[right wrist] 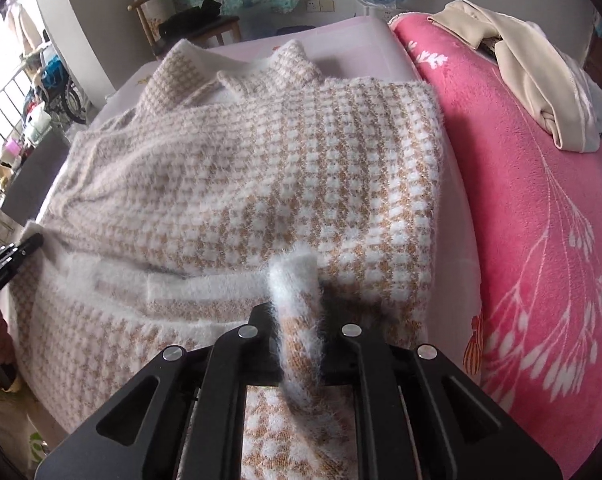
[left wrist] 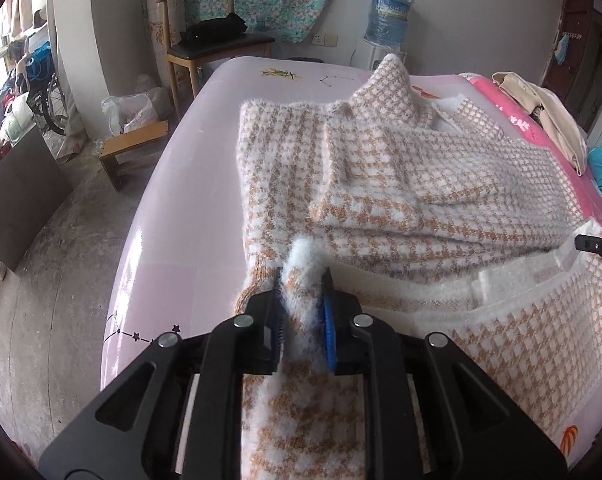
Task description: Fold large clothes
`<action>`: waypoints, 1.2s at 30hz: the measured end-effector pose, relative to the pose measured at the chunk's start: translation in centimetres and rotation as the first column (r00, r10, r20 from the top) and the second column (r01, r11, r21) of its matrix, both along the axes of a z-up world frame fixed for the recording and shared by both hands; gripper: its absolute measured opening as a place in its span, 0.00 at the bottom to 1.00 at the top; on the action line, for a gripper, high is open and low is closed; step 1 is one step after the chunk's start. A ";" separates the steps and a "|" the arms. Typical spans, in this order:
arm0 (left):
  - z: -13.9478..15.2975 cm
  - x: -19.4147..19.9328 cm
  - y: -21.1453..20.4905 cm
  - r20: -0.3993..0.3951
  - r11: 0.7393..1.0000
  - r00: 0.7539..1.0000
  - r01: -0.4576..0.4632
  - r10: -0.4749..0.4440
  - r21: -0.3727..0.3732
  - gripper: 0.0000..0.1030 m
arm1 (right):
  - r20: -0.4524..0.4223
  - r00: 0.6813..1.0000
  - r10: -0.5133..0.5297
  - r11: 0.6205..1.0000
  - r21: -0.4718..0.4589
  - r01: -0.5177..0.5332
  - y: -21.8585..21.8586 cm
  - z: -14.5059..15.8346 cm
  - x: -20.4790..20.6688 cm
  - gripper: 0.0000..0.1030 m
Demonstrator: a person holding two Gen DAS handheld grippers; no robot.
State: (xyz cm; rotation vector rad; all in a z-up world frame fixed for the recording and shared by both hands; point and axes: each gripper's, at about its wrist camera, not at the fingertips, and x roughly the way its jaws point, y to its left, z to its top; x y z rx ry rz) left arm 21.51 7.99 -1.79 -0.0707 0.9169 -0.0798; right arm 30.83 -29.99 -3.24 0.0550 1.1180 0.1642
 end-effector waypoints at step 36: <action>0.0 -4.9 -4.7 0.016 0.994 0.997 0.074 -0.073 -0.080 0.17 | 0.080 0.996 0.047 0.999 -0.025 -0.045 4.3 -0.9 -6.1 0.28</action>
